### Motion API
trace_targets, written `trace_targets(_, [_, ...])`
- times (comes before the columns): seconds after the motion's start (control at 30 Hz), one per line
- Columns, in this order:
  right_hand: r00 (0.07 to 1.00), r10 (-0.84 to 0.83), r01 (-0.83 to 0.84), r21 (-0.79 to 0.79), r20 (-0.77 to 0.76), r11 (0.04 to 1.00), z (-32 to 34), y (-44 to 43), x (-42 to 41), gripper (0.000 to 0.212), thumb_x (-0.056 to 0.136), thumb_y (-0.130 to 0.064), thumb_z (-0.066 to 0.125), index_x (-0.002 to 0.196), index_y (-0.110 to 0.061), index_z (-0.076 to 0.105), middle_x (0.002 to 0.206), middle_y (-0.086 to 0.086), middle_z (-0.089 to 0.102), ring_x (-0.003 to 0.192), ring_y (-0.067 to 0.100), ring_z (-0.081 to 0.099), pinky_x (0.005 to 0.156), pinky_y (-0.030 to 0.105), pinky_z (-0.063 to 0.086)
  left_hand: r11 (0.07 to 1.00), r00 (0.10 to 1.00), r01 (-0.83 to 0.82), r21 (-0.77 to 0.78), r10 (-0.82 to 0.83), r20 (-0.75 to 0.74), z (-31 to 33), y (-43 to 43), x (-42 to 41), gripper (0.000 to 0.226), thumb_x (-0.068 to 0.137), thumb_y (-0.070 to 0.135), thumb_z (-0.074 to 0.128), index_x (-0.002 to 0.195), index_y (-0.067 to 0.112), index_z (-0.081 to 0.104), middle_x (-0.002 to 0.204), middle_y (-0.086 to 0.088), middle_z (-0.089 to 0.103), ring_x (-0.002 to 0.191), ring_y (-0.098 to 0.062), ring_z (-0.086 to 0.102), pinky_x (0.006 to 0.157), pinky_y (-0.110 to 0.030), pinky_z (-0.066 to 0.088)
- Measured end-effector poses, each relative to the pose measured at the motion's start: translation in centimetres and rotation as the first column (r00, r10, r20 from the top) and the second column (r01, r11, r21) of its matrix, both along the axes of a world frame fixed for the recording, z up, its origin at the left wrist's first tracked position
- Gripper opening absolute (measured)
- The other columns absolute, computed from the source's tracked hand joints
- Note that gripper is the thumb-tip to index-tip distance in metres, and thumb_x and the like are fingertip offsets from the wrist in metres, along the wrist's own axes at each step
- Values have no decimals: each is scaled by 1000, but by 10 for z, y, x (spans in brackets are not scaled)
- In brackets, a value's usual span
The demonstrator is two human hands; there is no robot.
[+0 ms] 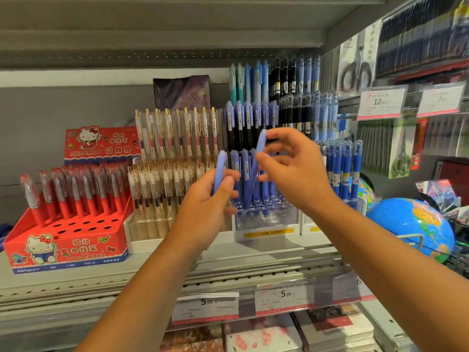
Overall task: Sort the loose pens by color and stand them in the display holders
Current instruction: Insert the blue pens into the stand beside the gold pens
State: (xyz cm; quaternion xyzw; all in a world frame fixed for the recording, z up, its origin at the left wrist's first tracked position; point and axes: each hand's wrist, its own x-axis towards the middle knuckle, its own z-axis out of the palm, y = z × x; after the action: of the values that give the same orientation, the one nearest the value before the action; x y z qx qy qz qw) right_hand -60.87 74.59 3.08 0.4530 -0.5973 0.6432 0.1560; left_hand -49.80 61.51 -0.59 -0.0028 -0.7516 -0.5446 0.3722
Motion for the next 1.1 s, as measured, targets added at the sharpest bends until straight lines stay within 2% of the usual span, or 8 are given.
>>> trace_targets(0.13, [958, -229, 236, 20, -173, 971, 6, 8, -12, 32, 93, -17, 65, 123, -21, 55, 92, -5, 62, 78, 12, 65, 69, 35, 58, 999, 999, 31, 10, -31, -14, 2, 1, 3, 22, 103, 31, 45, 94, 35, 66, 74, 6, 53, 52, -11, 41, 45, -23, 39])
trace_targets(0.27, [907, -347, 365, 33, -241, 931, 7, 11, -21, 38, 95, -18, 62, 130, -19, 48, 91, -11, 58, 81, 2, 61, 70, 23, 53, 987, 991, 137, 80, -137, -13, 4, 2, 6, 22, 103, 35, 43, 92, 36, 62, 75, 0, 42, 50, -8, 29, 42, -18, 28])
trace_targets(0.43, [848, -424, 474, 98, -317, 875, 4, 10, -26, 36, 97, -17, 59, 131, -15, 50, 98, -3, 59, 84, 13, 60, 76, 27, 49, 985, 992, 128, 118, -125, -36, 5, 2, 8, 30, 103, 22, 37, 81, 35, 53, 80, -4, 46, 53, -11, 29, 43, -25, 26])
trace_targets(0.63, [829, -442, 542, 298, -341, 786, 0, 4, -29, 37, 99, -17, 55, 134, -10, 46, 102, 5, 62, 85, 22, 58, 78, 44, 52, 1000, 999, 30, -3, -30, -12, 4, 6, 7, 17, 103, 18, 45, 98, 21, 61, 83, -10, 62, 68, -14, 63, 61, -22, 55])
trace_targets(0.77, [812, -456, 579, 411, -363, 705, -2, 1, -30, 39, 99, -17, 55, 135, -8, 44, 106, 12, 64, 81, 25, 56, 74, 45, 52, 998, 999, 8, -63, -12, -50, 3, 5, 5, 20, 100, 19, 53, 97, 31, 68, 92, -3, 65, 82, -13, 63, 76, -22, 56])
trace_targets(0.93, [804, -460, 593, 449, -377, 668, -1, -4, -31, 35, 99, -15, 55, 132, -7, 43, 87, 5, 57, 70, 23, 52, 67, 45, 51, 992, 996, -28, -126, 17, -90, 3, 3, 6, 21, 96, 17, 61, 102, 36, 70, 94, 14, 72, 90, -7, 67, 83, -28, 56])
trace_targets(1.0, [800, -467, 599, 453, -376, 661, -2, -7, -32, 37, 99, -15, 54, 133, -7, 42, 82, 1, 51, 68, 20, 49, 62, 41, 46, 993, 994, -36, -113, 24, -106, 3, 3, 5, 22, 95, 17, 62, 101, 36, 70, 94, 13, 73, 90, -9, 67, 80, -32, 57])
trace_targets(1.1, [797, -478, 604, 454, -371, 655, -3, -9, -30, 37, 99, -15, 54, 134, -6, 42, 80, 1, 49, 67, 20, 48, 60, 37, 41, 996, 992, -32, -85, 21, -128, 4, 4, 6, 21, 94, 15, 64, 100, 34, 71, 89, 10, 73, 80, -6, 67, 66, -20, 55])
